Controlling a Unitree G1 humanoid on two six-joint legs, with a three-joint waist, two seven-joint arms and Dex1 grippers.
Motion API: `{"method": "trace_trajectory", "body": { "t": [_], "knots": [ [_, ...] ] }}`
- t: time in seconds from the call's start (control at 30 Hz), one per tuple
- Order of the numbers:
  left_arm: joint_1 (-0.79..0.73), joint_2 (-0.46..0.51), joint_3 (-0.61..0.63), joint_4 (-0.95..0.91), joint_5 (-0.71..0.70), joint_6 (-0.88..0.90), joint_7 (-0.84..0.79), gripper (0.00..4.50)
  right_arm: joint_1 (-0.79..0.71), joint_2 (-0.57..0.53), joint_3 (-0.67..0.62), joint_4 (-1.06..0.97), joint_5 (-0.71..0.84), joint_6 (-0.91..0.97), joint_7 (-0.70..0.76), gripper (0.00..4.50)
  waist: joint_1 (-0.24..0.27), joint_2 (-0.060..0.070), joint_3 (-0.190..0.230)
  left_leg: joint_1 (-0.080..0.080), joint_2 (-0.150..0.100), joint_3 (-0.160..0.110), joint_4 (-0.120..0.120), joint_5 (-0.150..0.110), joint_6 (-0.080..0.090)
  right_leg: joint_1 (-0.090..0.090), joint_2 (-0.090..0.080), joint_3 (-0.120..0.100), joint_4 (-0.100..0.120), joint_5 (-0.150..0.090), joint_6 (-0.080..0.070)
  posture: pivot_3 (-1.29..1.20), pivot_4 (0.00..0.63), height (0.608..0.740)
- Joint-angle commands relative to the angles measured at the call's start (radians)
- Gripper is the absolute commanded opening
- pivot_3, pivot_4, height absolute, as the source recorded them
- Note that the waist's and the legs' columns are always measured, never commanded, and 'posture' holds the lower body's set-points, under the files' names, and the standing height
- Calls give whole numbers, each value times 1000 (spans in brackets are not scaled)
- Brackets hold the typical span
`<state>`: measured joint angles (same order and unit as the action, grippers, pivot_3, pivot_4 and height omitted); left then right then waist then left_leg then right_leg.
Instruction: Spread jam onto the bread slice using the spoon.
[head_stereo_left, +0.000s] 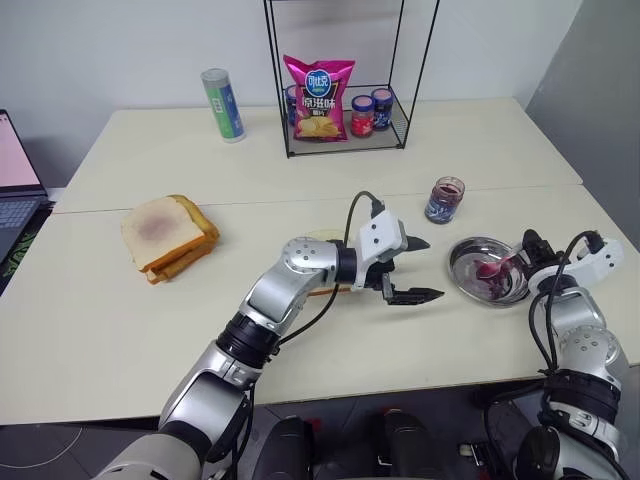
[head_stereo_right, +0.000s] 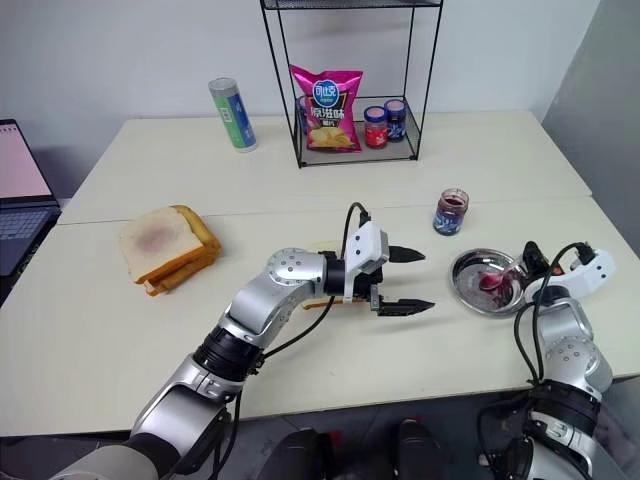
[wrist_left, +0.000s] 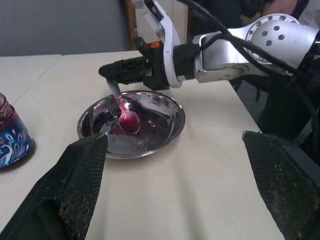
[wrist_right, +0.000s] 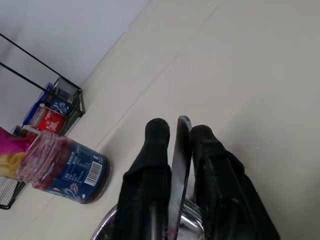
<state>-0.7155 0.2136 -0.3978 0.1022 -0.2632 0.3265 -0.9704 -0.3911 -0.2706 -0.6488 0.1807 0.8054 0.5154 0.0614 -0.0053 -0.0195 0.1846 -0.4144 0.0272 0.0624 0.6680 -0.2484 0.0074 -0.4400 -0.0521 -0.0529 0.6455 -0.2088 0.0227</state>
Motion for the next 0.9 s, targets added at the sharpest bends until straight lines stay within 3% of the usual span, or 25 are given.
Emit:
{"method": "trace_trajectory", "body": {
  "t": [0.03, 0.3, 0.43, 0.57, 0.73, 0.9],
  "knots": [
    [-1, 2, 26, -43, 1, 0, 3, 4500, -5, -44, -41, -46, 33, -8, -3, 1693, 1, 0, 0, 0, 0, 0, 0, 0, 0, 0, 0, 0, 0, 0, 0, 0, 150, 740],
    [-6, 31, 52, -51, 3, 5, 1, 4500, -16, -130, -42, -129, 26, 11, -26, 3430, 1, 0, 0, 0, 0, 0, 0, 0, 0, 0, 0, 0, 0, 0, 0, 0, 150, 740],
    [11, 145, 150, -114, -31, 116, 19, 4500, -7, -346, 241, -301, -90, 132, 178, 4451, -6, 3, 0, 0, 0, 2, 0, 0, 0, -1, 0, 3, 1, 0, 0, 0, 150, 740],
    [95, 315, 244, -214, -57, 206, -4, 4500, 14, -519, 488, -445, -121, 192, 450, 4494, -25, 2, 0, 6, 1, 1, -4, 0, 0, 1, 4, 4, 0, -1, -1, 0, 150, 740],
    [239, 462, 407, -387, -153, 386, 17, 4500, 66, -609, 591, -607, -27, 295, 657, 4494, -11, 0, 1, 5, 4, -2, -4, 0, 0, 2, 5, 1, -1, -2, -3, 0, 150, 740],
    [458, 578, 523, -559, -220, 476, 19, 4500, 108, -609, 617, -654, -2, 336, 715, 4494, -1, -2, 1, 4, 1, 1, -2, 0, 0, 2, -1, 1, -2, -1, 0, 0, 150, 740]
  ]
}}
